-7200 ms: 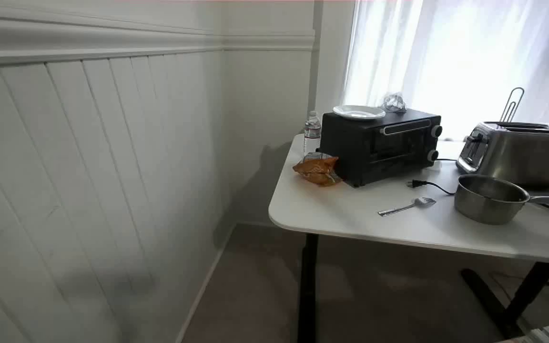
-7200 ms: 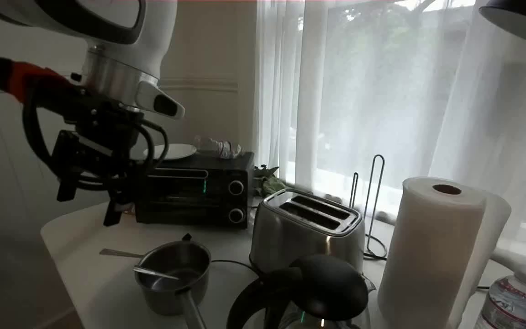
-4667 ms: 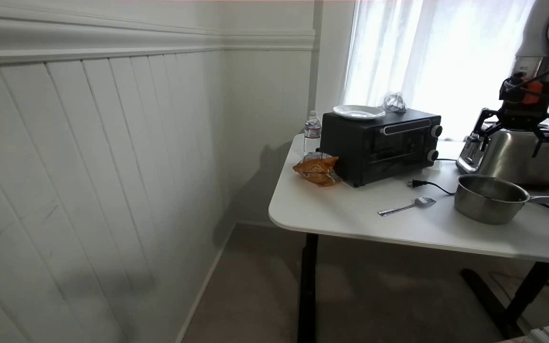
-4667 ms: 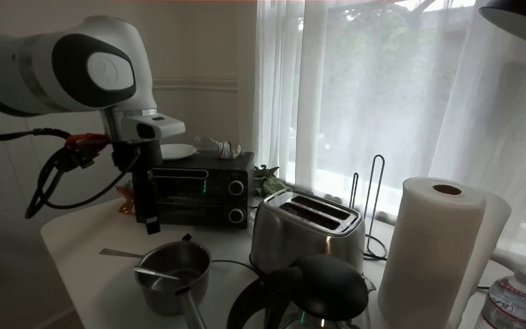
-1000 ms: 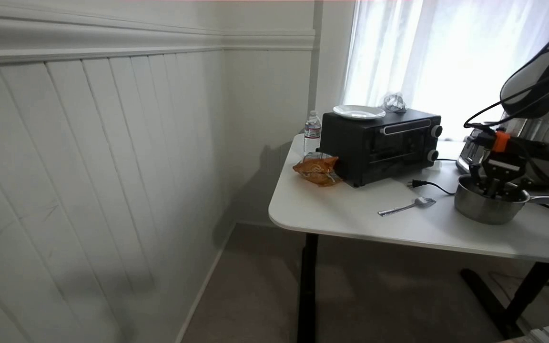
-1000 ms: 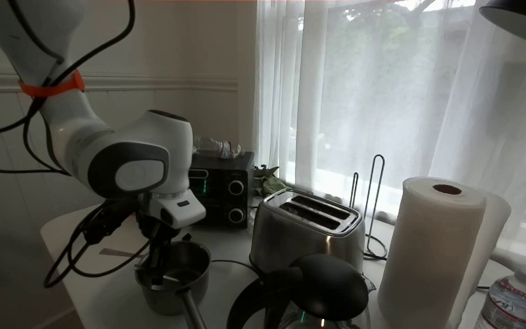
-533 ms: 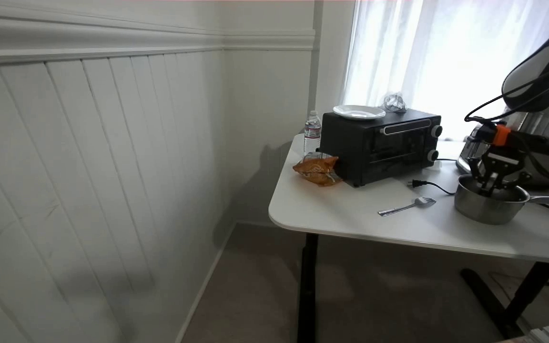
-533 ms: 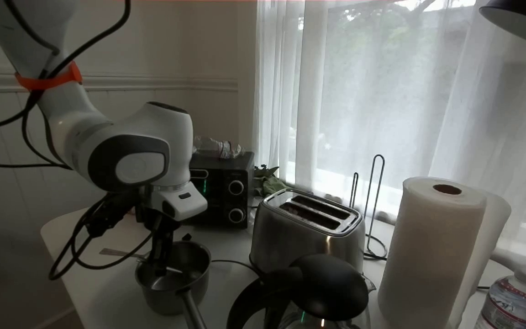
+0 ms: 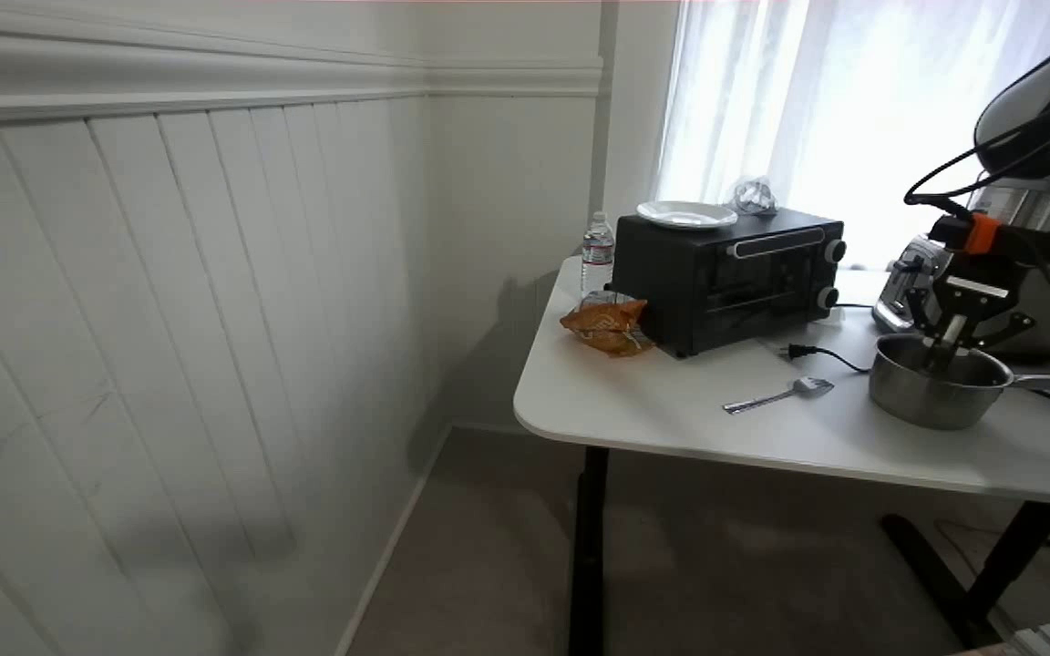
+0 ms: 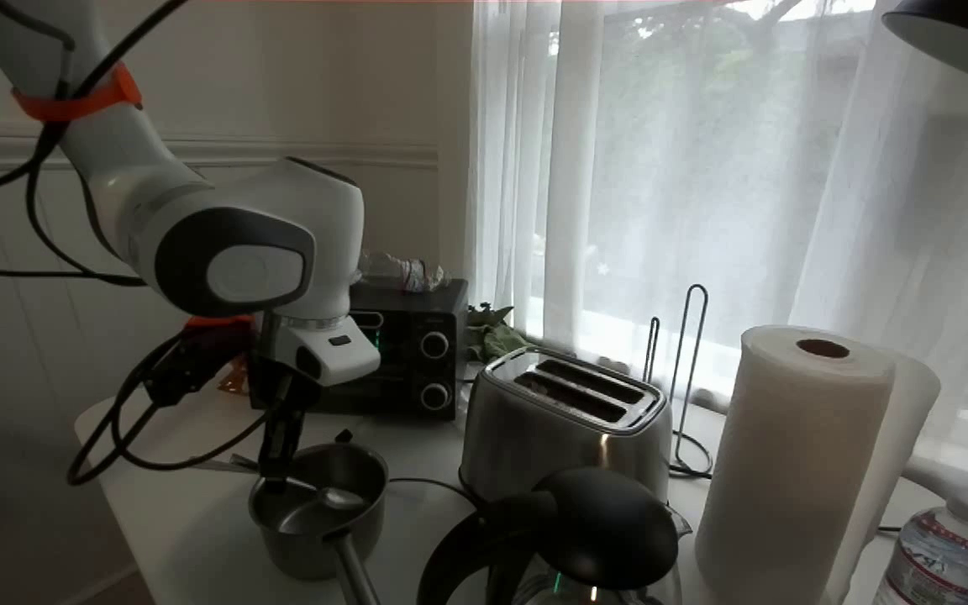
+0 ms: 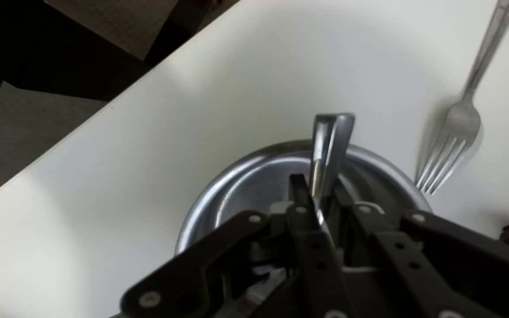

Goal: Pick up the silver spoon from the silver pot, scoop some substance from the silver pot and put it on the white plate on the black oven, put the silver spoon on the white plate

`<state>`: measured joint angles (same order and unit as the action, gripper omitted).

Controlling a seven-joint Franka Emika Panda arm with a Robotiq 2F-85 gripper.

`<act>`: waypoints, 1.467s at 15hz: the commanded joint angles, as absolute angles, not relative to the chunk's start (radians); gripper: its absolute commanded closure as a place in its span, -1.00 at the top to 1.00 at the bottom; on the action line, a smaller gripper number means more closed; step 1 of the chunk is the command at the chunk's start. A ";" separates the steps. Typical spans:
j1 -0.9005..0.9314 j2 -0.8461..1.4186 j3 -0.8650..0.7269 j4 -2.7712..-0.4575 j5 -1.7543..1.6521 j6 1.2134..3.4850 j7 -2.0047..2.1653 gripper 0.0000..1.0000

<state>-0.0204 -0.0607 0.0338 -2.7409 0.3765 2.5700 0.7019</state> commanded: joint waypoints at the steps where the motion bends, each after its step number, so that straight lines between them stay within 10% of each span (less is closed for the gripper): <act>1: -0.020 -0.145 0.001 -2.756 0.448 2.439 0.609 -0.93; 22: -0.071 -0.029 -0.088 -2.626 0.734 2.131 0.439 -0.93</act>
<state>-0.0537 -0.0810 -0.0808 -2.6612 0.6874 2.1513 0.4756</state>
